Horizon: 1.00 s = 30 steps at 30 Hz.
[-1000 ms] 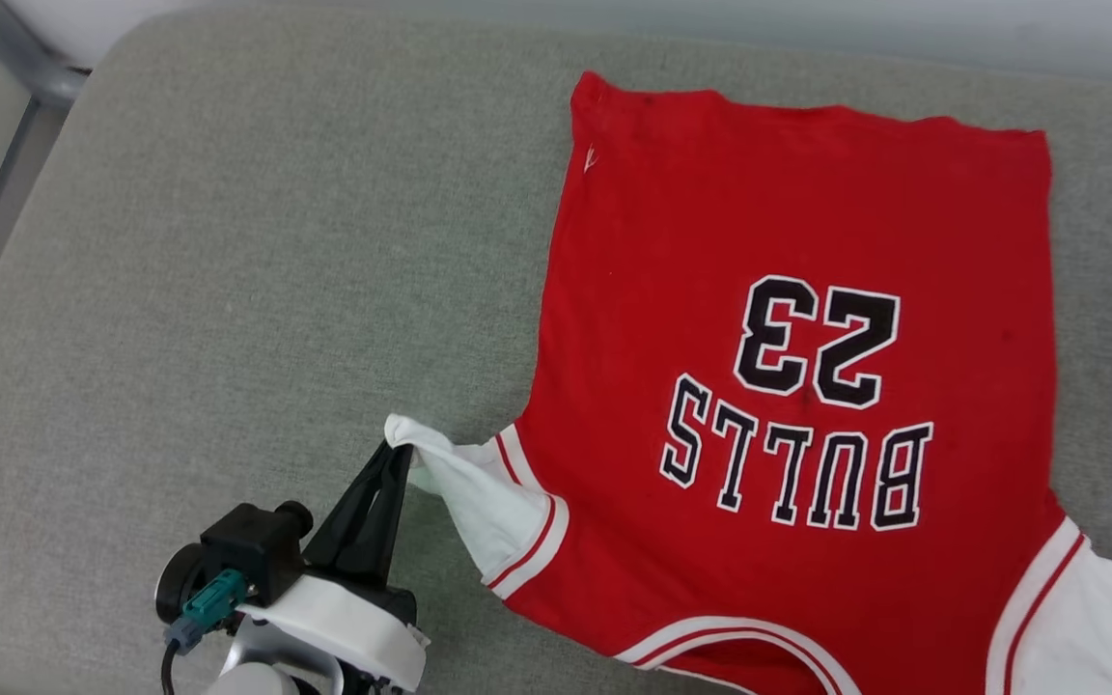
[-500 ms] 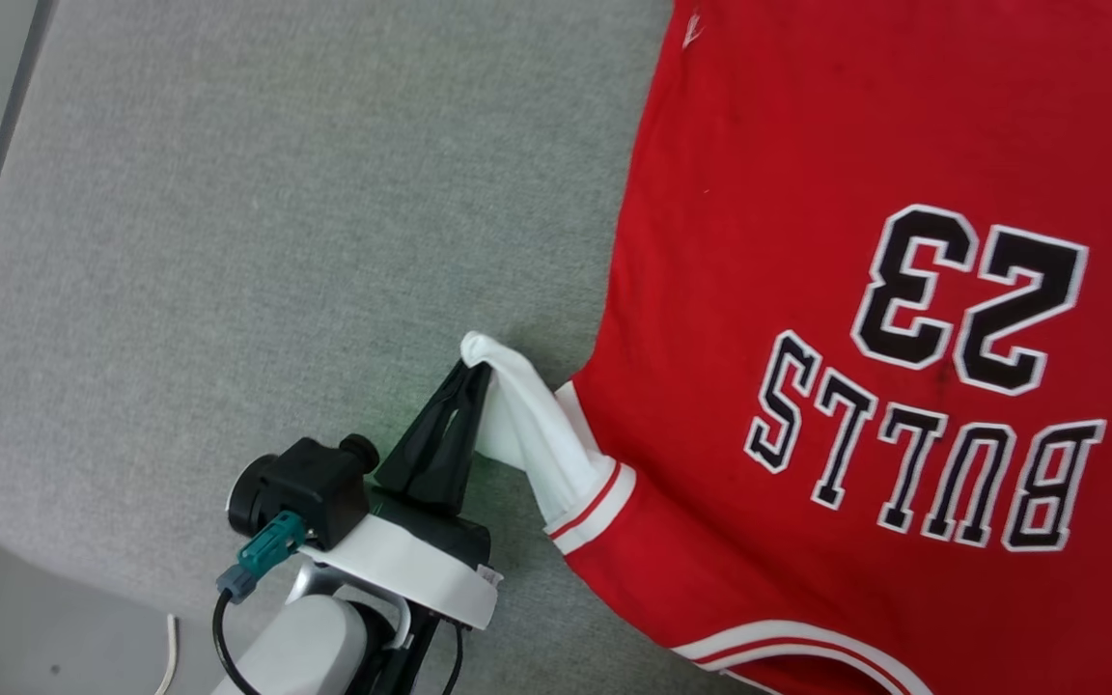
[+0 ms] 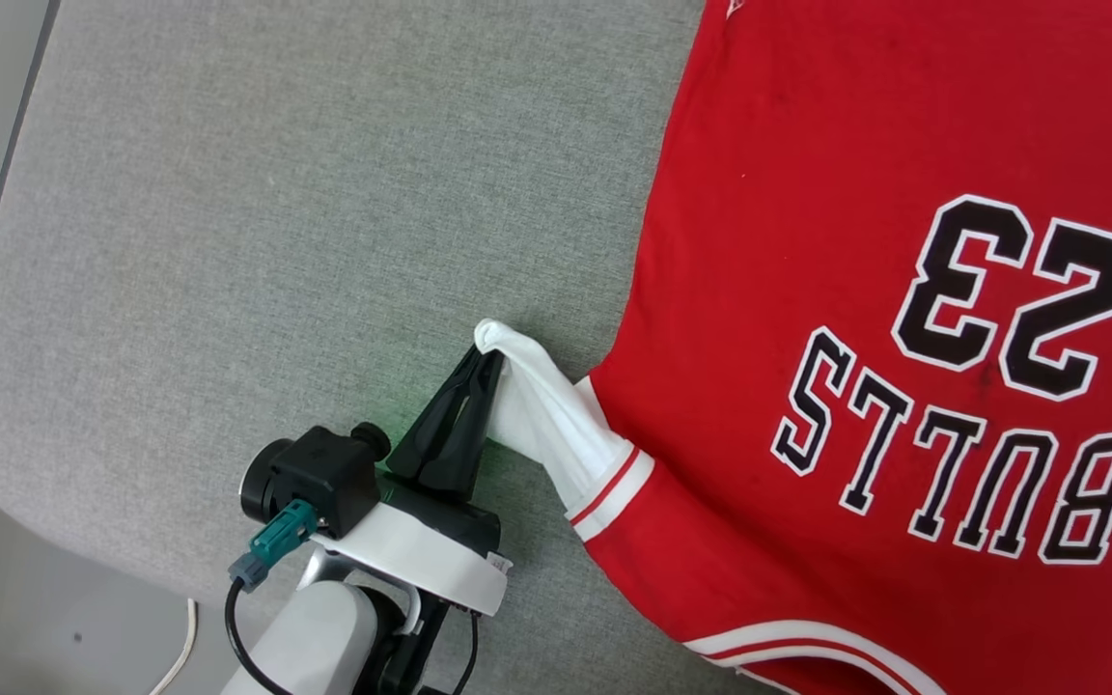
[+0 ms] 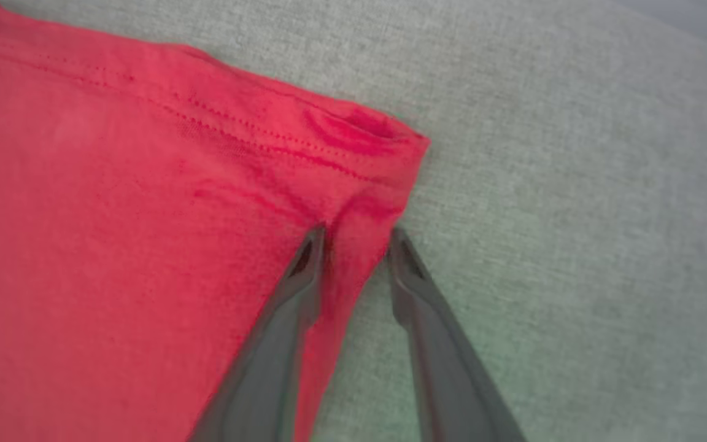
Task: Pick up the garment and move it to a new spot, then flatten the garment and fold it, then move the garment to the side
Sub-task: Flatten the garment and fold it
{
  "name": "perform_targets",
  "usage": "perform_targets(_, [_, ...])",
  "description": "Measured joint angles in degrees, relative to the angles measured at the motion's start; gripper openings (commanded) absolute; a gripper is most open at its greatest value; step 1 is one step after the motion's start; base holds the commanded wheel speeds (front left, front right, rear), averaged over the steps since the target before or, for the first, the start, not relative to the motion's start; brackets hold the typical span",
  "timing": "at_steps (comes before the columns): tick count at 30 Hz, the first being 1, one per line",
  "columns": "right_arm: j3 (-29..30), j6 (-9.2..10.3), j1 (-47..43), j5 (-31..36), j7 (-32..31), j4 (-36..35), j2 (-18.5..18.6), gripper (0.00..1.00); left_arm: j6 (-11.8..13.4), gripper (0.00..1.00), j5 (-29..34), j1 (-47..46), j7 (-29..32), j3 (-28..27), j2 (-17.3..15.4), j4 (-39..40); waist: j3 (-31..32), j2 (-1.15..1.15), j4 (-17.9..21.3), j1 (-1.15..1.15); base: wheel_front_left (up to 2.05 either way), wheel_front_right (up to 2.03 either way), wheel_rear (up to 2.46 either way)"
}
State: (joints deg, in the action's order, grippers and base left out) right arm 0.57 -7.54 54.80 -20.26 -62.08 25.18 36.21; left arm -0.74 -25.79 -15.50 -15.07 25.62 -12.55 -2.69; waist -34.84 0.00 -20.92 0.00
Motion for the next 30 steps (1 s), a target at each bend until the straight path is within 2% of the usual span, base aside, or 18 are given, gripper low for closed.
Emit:
perform_targets(8, [1.4,0.01,-1.4,-2.0,5.8,-0.6,-1.4,0.00,-0.9,0.00,1.5,1.6,0.0,-2.1,0.6,-1.8,3.6,0.00,1.5,0.00,0.00,0.00,0.00])
perform_targets(15, [-4.6,0.01,-8.1,-8.0,12.7,-5.5,1.6,0.00,-0.7,0.00,1.8,5.7,0.0,-4.0,0.1,-3.2,9.8,0.00,3.3,0.00,0.00,0.00,0.00])
perform_targets(22, [-7.5,0.01,-22.3,-15.4,17.2,-15.1,7.5,0.00,0.5,0.00,1.4,10.0,0.0,-5.1,-1.5,-3.8,16.7,0.00,5.9,-0.01,0.00,0.00,0.00])
perform_targets(30, [-0.7,0.01,-42.5,-17.9,19.5,-24.9,8.7,0.00,2.3,0.00,0.3,14.5,0.5,-6.3,-3.0,-2.8,23.0,0.00,9.5,-0.01,0.00,0.00,0.00])
